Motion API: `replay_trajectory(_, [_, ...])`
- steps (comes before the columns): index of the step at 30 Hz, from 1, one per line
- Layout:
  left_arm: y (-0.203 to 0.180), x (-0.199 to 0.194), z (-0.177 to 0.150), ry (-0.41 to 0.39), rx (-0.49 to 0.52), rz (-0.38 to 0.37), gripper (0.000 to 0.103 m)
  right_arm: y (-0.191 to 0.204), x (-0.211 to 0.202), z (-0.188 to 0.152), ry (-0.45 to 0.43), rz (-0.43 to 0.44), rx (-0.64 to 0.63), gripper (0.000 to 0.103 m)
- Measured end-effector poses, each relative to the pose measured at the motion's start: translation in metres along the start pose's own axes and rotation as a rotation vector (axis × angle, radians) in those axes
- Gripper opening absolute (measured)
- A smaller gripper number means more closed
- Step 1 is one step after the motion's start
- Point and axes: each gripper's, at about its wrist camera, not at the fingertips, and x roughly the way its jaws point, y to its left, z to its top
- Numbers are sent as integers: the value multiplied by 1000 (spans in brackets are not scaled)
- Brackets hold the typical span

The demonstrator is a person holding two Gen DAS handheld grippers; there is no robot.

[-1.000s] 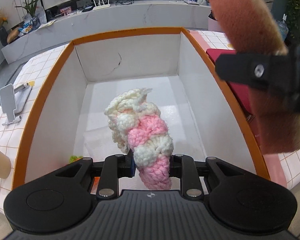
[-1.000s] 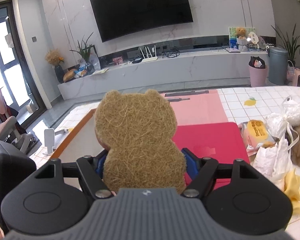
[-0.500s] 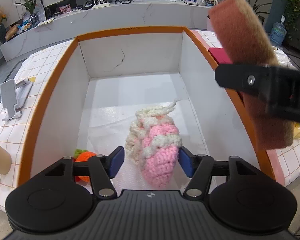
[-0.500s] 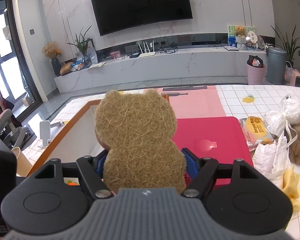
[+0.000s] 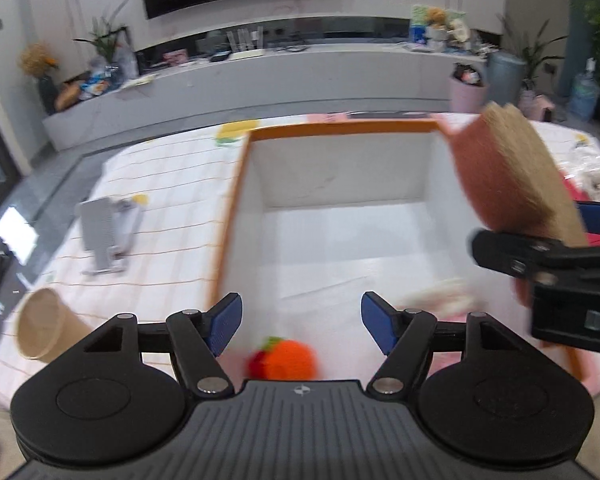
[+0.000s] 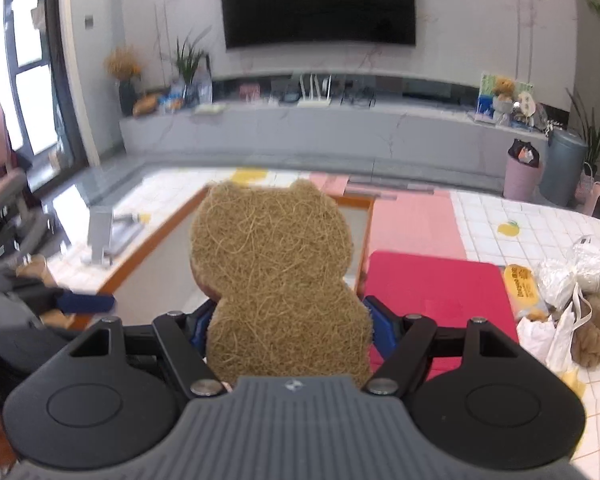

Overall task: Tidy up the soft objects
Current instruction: 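Lower the bear sponge into the box and open the right gripper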

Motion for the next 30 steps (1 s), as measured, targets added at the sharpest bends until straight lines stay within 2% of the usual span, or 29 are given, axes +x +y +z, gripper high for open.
replay_trajectory(1, [3,1,-2,6,-6,-8,76,3,3,1,18,-2,-23,73])
replay_trajectory(5, [16,1,0,26,-47,-80,76,17,17,7,81,-41,-143,73])
replay_trajectory(10, [28,-16,-2,-3,-111,-72,65,33,31,11,124,-79,-247,73])
replay_trajectory(12, [38,-22,-2,-17,-147,-92,65,41,35,13,127,-86,-268,73])
replay_trajectory(13, [44,-24,-2,-24,-166,-96,71,45,37,14,123,-88,-283,72])
replay_trajectory(15, [53,-28,-2,-48,-182,-31,77,55,37,14,116,-74,-318,72])
replay_trajectory(17, [61,-30,-2,-66,-180,12,77,65,39,13,131,-32,-355,72])
replay_trajectory(22, [84,-17,-5,-18,-260,6,77,90,63,5,220,-4,-423,72])
replay_trajectory(26, [95,-7,-8,4,-286,1,79,97,88,-5,300,30,-403,72])
replay_trajectory(30, [97,-6,-11,15,-299,-18,79,100,102,-11,348,2,-399,72])
